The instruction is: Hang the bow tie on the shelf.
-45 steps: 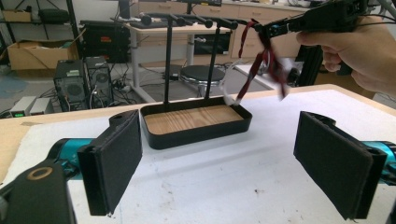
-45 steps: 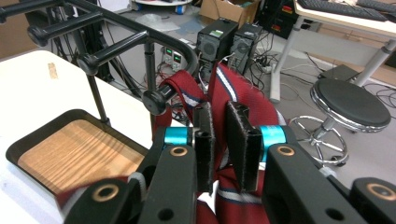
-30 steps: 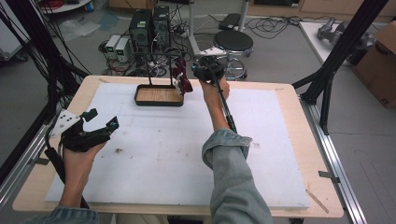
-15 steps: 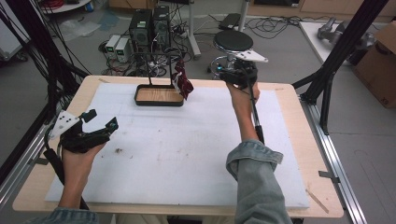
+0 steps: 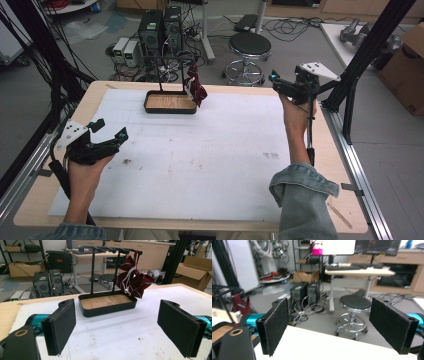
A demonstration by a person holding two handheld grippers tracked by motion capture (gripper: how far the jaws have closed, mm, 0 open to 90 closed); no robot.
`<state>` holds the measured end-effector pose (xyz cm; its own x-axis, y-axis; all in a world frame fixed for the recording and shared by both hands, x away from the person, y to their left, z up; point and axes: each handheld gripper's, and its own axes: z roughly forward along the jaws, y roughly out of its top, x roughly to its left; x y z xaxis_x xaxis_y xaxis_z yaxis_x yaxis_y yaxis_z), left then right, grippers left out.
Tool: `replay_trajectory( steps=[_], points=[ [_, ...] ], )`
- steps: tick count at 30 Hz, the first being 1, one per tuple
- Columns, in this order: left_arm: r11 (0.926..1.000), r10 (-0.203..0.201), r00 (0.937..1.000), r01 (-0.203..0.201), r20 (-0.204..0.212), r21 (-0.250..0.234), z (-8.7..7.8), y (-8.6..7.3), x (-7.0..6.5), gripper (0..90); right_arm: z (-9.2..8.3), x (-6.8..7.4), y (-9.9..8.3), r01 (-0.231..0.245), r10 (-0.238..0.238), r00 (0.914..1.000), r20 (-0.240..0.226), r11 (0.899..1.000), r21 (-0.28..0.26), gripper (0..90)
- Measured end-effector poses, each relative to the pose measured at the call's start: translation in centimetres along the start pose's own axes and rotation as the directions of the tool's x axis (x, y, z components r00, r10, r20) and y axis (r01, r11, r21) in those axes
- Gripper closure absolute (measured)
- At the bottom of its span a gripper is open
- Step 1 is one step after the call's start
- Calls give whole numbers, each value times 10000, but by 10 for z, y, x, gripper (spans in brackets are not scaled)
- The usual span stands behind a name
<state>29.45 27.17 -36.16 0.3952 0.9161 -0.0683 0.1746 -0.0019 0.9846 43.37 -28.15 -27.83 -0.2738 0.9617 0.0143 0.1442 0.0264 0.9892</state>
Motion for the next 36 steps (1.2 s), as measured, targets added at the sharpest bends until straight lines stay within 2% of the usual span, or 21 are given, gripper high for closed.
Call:
replay_trajectory(
  steps=[1,2,3,4,5,6,7,8,12,13,14,15,16,17,18,21,28,29,31,33,36],
  points=[
    [10000,-7,10000,7,-13,-5,0,0,0,157,-10,-6,-3,-26,26,10000,84,10000,-4,147],
    [10000,-4,10000,4,-18,0,0,0,0,157,-10,-6,-3,-26,26,10000,84,10000,-4,147],
    [10000,-37,10000,37,-33,0,0,-1,0,157,-16,-12,-3,-170,165,9998,135,9991,382,117],
    [10000,-47,10000,47,-48,4,1,-1,1,157,-16,-12,-3,-170,165,9998,135,9991,382,117],
    [10000,-59,9999,59,-81,45,1,-2,1,157,-26,-17,-6,-368,367,9993,91,9993,84,118],
    [10000,-59,9999,59,-81,45,1,-2,1,157,-26,-17,-6,-368,367,9993,91,9993,84,118],
    [10000,-30,10000,30,-74,67,2,-2,2,157,-36,-20,-11,-429,429,9990,85,9991,-24,118],
    [10000,-43,10000,44,-83,69,3,-3,1,157,-36,-20,-11,-429,429,9990,85,9991,-24,118],
    [9999,11,10000,-10,-21,170,5,-4,-1,157,-57,-25,-22,-327,328,9994,51,9993,-152,118],
    [9998,28,10000,-28,-21,191,6,-4,-1,157,-69,-28,-29,-315,315,9995,7,9993,-209,117],
    [9998,60,10000,-60,-6,211,7,-5,-2,157,-69,-28,-29,-315,315,9995,7,9993,-209,117],
    [9997,78,10000,-78,-1,251,7,-5,-2,157,-81,-30,-36,-399,399,9992,6,9989,-229,117],
    [9997,47,10000,-48,3,230,7,-5,-2,157,-81,-30,-36,-399,399,9992,6,9989,-229,117],
    [9996,66,10000,-66,-3,265,8,-5,-2,157,-93,-33,-44,-506,507,9987,42,9984,-265,117],
    [9996,68,10000,-67,-12,274,8,-6,-2,157,-93,-33,-44,-506,507,9987,42,9984,-265,117],
    [9996,55,10000,-55,-35,265,8,-6,-2,157,-116,-38,-63,-715,710,9974,-124,9965,-443,117],
    [9996,91,9999,-89,-66,283,7,-6,-2,157,-146,-40,-92,-933,900,9951,-409,9918,-878,112],
    [9995,73,9999,-71,-76,306,8,-7,-2,157,-153,-39,-102,-1017,973,9941,-486,9901,-969,111],
    [9994,100,9999,-98,-83,346,8,-8,-2,157,-155,-38,-106,-1032,983,9936,-553,9901,-949,111],
    [9993,95,9999,-91,-94,372,8,-8,-2,157,-163,-34,-125,-1147,1093,9918,-656,9897,-855,111],
    [9991,130,9998,-126,-116,409,9,-9,-2,157,-166,-31,-136,-1271,1218,9902,-681,9887,-799,112]
  ],
)
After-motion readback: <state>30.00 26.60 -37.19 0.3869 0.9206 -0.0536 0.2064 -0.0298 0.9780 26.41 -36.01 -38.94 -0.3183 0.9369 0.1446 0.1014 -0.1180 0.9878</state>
